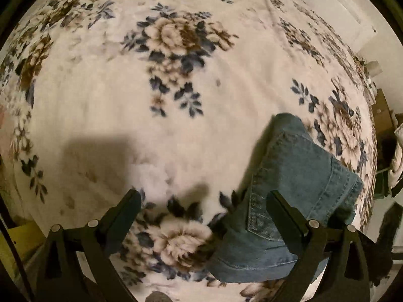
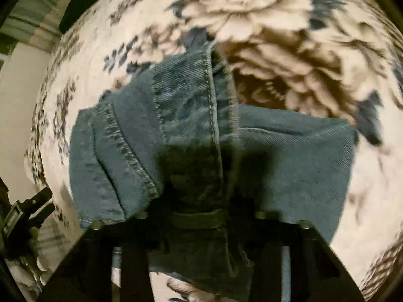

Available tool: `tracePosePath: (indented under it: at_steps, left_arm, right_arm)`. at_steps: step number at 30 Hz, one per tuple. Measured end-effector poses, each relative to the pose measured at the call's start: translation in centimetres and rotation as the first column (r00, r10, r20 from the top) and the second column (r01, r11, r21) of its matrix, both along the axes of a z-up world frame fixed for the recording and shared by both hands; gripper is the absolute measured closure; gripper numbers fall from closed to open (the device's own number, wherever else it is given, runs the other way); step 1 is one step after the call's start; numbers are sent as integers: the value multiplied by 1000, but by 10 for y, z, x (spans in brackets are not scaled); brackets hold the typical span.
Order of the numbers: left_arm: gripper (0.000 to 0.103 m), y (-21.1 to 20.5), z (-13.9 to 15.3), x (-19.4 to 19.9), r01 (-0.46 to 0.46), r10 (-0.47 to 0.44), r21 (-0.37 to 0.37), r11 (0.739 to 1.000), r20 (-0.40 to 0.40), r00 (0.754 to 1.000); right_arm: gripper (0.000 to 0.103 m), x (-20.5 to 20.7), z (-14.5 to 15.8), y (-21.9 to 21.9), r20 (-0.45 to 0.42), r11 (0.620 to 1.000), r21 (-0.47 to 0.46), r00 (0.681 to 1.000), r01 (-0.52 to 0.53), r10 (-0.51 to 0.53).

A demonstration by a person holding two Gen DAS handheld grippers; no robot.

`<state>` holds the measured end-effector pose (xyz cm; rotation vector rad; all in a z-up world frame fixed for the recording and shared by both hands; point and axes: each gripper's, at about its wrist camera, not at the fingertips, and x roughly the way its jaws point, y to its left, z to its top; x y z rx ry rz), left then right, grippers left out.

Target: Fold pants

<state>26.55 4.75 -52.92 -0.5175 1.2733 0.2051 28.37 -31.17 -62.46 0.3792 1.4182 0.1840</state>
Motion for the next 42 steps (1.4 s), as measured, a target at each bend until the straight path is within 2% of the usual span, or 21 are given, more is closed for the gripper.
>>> tracePosePath:
  at_steps: [2,5,8,10,14,15,16,17,19,21,22,23,27,28,29,30,32,35,38,40,42]
  left_arm:
    - [2,-4,4,3,19,-19,-2,1000,9,1000]
    - [2,-15,9,13,65,-65,-8,998,24,998]
    - [2,-32,12,24,114,-113,-36,993,41,993]
    - [2,-46,11,32,143,-140,-53,988,51,989]
    - [2,-82,2,52,227,-221,-101,969,63,973]
    - [2,-91,0,58,250,-244,-109,962,63,968]
    - [2,-101,-4,64,275,-270,-119,954,58,961]
    - [2,-113,-9,74,308,-303,-136,942,54,951]
    - [2,-127,-15,87,340,-336,-157,927,52,940]
    - [2,-143,-19,105,372,-367,-187,909,62,928]
    - [2,-150,-21,114,388,-382,-196,900,69,922]
    - [2,-161,-24,127,411,-405,-204,888,73,911]
    - [6,-191,-48,156,484,-491,-241,841,34,870]
    - [29,-199,-57,161,504,-515,-264,822,30,856]
    - [45,-201,-59,162,516,-526,-265,815,36,850]
    - [50,-202,-61,161,526,-535,-246,814,33,844]
    - [69,-196,-60,160,520,-524,-218,826,45,851]
    - [78,-166,-76,165,404,-418,-323,856,28,908]
    - [79,-153,-92,170,316,-344,-403,859,2,939]
    - [77,-153,-91,171,312,-342,-415,855,2,940]
    - [74,-149,-88,171,292,-329,-454,842,-4,944]
  right_arm:
    - [83,-14,23,-15,33,996,42,996,81,-83]
    - [84,-38,65,-36,103,990,9,984,143,-144]
    - [84,-65,86,-79,104,971,-13,966,241,-238]
    - [84,-88,84,-116,69,948,-42,947,316,-313]
    - [82,-121,41,-176,-14,890,-152,900,429,-436]
    - [79,-120,27,-181,-59,888,-137,891,439,-450]
    - [71,-118,3,-191,-161,888,-70,873,455,-460]
    - [68,-119,-6,-196,-209,885,-29,862,465,-461]
    - [62,-121,-9,-210,-227,866,44,849,498,-477]
    - [31,-123,2,-224,-181,844,105,845,526,-504]
    - [11,-121,4,-229,-168,837,140,846,529,-507]
    - [10,-116,2,-234,-165,829,192,850,525,-500]
    - [10,-92,-33,-240,-246,803,253,839,539,-485]
    - [10,-86,-41,-240,-255,805,253,840,537,-480]
    - [12,-80,-44,-240,-238,810,254,846,529,-478]
    - [17,-77,-41,-239,-202,822,248,857,513,-474]
    - [76,-68,-20,-233,-115,867,184,886,463,-449]
    - [84,-66,8,-235,-16,859,194,877,474,-480]
    - [92,-57,14,-238,35,865,134,870,483,-491]
    - [92,-49,-5,-250,-7,847,105,852,521,-523]
    - [92,-46,-28,-263,-128,831,140,842,538,-524]
